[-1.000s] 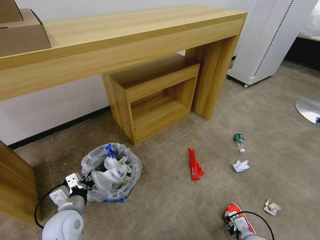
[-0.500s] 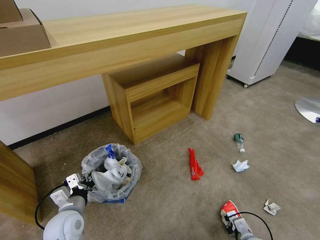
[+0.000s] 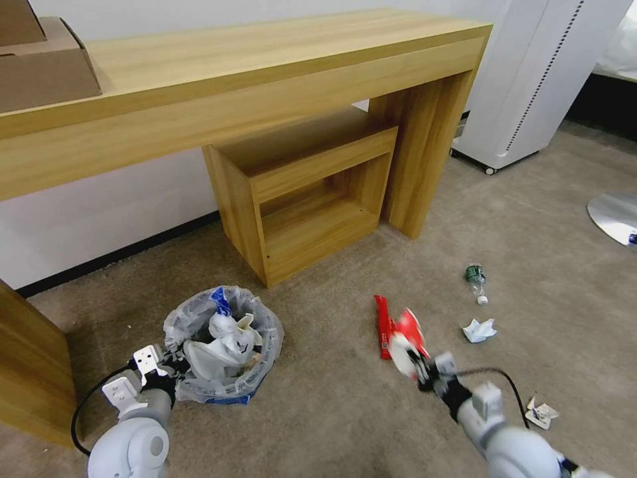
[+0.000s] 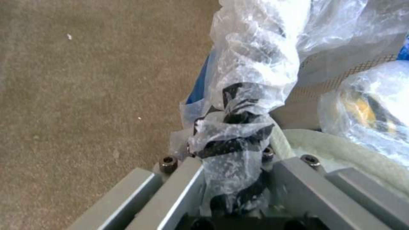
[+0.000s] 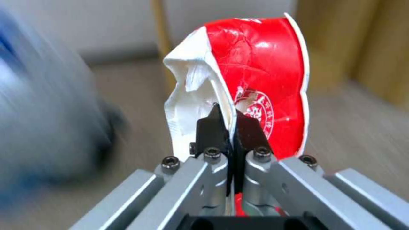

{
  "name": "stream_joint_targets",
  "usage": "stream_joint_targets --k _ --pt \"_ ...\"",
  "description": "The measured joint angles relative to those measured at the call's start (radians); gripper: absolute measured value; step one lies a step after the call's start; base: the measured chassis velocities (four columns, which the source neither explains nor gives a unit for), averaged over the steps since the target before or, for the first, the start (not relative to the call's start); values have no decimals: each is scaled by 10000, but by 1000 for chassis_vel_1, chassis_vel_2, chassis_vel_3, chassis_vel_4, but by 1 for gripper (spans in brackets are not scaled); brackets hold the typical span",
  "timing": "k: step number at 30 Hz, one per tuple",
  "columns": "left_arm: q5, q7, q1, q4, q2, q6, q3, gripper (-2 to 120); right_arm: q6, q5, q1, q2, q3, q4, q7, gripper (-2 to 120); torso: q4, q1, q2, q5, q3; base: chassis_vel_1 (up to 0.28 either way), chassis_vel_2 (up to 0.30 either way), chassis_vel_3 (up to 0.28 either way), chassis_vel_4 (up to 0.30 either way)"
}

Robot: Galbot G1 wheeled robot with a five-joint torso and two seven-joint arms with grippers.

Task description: Pick up the trash bin and place the garbage on the floor into it.

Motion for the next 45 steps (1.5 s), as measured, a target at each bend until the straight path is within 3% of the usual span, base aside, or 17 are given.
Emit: stream_joint_targets --k 5,8,14,17,22,30,45 --pt "-2 -99 -1 -135 -12 212 123 0 347 1053 1670 68 -491 1357 -679 0 -1 0 0 0 0 0 0 0 0" --pt "-39 -209 32 -360 -9 442 202 0 -92 2694 3647 -145 -1590 3100 -906 0 1 0 1 -4 0 0 0 0 0" --pt "-60 -290 95 -566 -34 600 222 0 -47 3882 5628 -213 -3281 3756 -1499 0 -1 0 0 -3 0 0 0 0 0" --pt "-177 -433 274 -907 -30 906 256 0 -20 4063 7383 278 -4898 3468 -1502 0 1 0 0 1 0 0 0 0 0" --pt "-507 -605 487 -1206 133 1242 152 0 -86 4178 7936 642 -5567 3281 -1370 0 0 0 0 -1 0 0 0 0 0" --pt "-1990 -1165 1031 -2013 969 1987 -212 0 -297 4232 8460 1436 -6675 2874 -1104 0 0 0 0 0 0 0 0 0 0" --pt "-2928 -1557 1659 -2831 1386 2225 -182 0 -402 4272 9067 2411 -8349 2064 -984 0 0 0 1 -1 -1 0 0 0 0"
